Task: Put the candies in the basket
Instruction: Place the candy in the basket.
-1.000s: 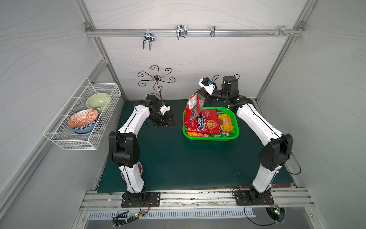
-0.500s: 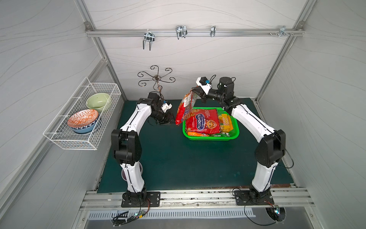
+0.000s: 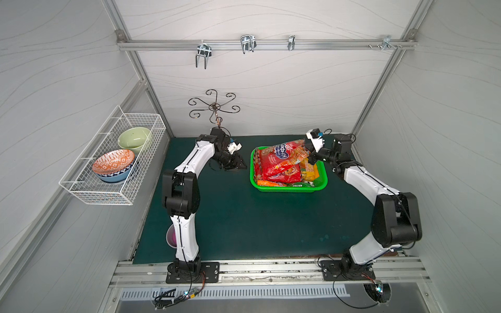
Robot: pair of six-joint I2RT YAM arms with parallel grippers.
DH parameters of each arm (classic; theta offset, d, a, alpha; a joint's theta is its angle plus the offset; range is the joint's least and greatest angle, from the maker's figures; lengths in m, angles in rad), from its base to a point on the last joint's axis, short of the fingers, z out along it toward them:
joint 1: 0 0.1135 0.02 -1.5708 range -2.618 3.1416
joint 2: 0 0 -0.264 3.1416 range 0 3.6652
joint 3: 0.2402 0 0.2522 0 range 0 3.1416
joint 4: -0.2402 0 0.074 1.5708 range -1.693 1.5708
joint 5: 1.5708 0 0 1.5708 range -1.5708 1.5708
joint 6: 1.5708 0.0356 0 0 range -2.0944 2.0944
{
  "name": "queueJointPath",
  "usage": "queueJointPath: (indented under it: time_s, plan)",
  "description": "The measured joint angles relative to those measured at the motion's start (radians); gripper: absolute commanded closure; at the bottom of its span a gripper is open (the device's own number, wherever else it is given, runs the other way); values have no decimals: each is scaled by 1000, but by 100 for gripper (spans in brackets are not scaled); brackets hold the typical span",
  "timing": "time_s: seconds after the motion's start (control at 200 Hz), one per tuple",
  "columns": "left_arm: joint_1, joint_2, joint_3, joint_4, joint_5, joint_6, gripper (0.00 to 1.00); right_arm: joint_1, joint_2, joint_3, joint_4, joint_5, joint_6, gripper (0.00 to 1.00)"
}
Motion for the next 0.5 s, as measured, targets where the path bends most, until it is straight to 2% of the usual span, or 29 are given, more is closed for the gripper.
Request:
queueJointPath:
  time_s: [0.035, 0.065, 0.075, 0.09, 0.35, 0.5]
  plan:
    - [-10, 6, 19, 0, -3, 0, 46, -15, 0, -3, -8, -5, 11, 48]
    - [-17, 14, 38, 2, -3, 0, 47, -25, -1, -4, -19, -8, 22, 24]
    - [-20, 17, 45, 3, -4, 0, 47, -27, -2, -5, -21, -8, 27, 9]
    - [-23, 22, 55, 4, -4, 0, 47, -30, -2, -6, -24, -7, 29, 2]
    - [-60, 50, 98, 30, -20, 5, 47, -89, -123, -164, -31, 32, 114, 1]
    - [-61, 57, 146, 37, -44, 8, 47, -138, -198, -106, -166, 148, 143, 1]
